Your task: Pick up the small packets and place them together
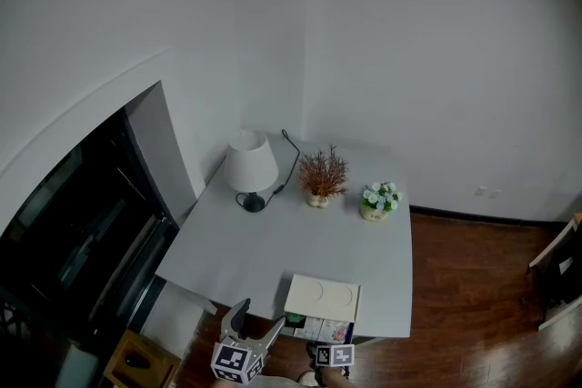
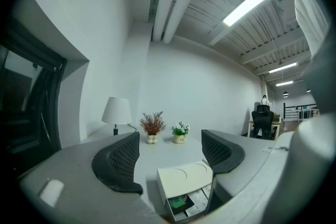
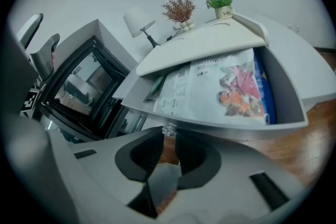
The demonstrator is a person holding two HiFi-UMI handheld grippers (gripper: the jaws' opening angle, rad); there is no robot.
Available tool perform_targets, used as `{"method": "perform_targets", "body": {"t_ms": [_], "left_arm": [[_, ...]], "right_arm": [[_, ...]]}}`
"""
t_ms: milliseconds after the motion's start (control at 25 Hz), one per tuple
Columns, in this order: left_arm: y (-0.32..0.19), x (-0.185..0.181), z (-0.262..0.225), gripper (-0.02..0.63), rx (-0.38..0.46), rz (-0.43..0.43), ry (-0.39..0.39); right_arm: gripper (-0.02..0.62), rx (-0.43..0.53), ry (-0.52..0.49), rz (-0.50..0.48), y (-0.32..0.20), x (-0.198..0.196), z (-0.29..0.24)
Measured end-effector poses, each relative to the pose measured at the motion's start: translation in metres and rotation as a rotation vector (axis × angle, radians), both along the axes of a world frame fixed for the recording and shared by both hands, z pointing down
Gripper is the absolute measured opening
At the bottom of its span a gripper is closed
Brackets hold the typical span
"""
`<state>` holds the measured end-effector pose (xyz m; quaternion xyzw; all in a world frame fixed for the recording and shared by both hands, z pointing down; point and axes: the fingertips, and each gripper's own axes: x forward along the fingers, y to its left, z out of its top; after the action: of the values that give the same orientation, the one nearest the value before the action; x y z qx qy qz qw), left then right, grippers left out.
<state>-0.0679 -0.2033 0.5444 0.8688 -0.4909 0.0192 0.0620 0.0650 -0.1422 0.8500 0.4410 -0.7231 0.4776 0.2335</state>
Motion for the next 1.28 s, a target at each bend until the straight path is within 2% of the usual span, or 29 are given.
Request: {"method": "perform_targets", "body": {"t_ms": [400, 560, 640, 680, 720, 760, 800, 880, 960, 1040, 1120, 1200, 1280], "left_arm": [[-0.008, 0.009, 0.003, 0.353, 0.001, 0.002, 0.009], [-0.008, 0.011, 0.004, 0.353, 0.003, 0.001, 0.012], [-0.009, 0.012, 0.004, 0.353, 0.004, 0.003, 0.013], [-0.009, 0.013, 0.004, 0.353, 0.005, 0.005, 0.013], [-0.01, 0.013, 0.004, 0.353, 0.004, 0.008, 0.011], [-0.01, 0.013, 0.004, 0.353, 0.003, 0.012, 0.008], [-0.01, 0.014, 0.005, 0.353, 0.004, 0.016, 0.005], [-0.011, 0.016, 0.003, 0.353, 0.017, 0.021, 0.004], [-0.011, 0.016, -0.006, 0.354, 0.04, 0.02, 0.011], [-0.01, 0.014, -0.015, 0.353, 0.066, 0.018, 0.015], [-0.008, 0.012, -0.023, 0.353, 0.085, 0.015, 0.019], [-0.006, 0.01, -0.031, 0.353, 0.099, 0.014, 0.025], [-0.004, 0.01, -0.037, 0.353, 0.111, 0.015, 0.033]], "right_arm": [[0.08, -0.096, 0.034, -0.11, 0.031, 0.003, 0.005], [0.089, -0.146, 0.006, -0.105, 0.034, 0.002, 0.009], [0.11, -0.146, -0.021, -0.154, 0.038, -0.003, 0.008], [0.185, -0.139, -0.034, -0.208, 0.043, -0.01, 0.005], [0.318, -0.131, -0.039, -0.276, 0.049, -0.018, 0.0], [0.397, -0.121, -0.037, -0.351, 0.058, -0.026, -0.006], [0.397, -0.105, -0.036, -0.421, 0.065, -0.033, -0.015], [0.397, -0.015, -0.07, -0.506, 0.068, -0.044, -0.044], [0.397, 0.187, -0.128, -0.488, 0.044, -0.051, -0.09], [0.396, 0.453, -0.146, -0.393, 0.006, -0.046, -0.15], [0.394, 0.706, -0.116, -0.28, -0.025, -0.028, -0.21], [0.36, 0.878, -0.061, -0.163, -0.045, -0.003, -0.258], [0.359, 0.991, 0.005, -0.058, -0.056, 0.023, -0.293]]}}
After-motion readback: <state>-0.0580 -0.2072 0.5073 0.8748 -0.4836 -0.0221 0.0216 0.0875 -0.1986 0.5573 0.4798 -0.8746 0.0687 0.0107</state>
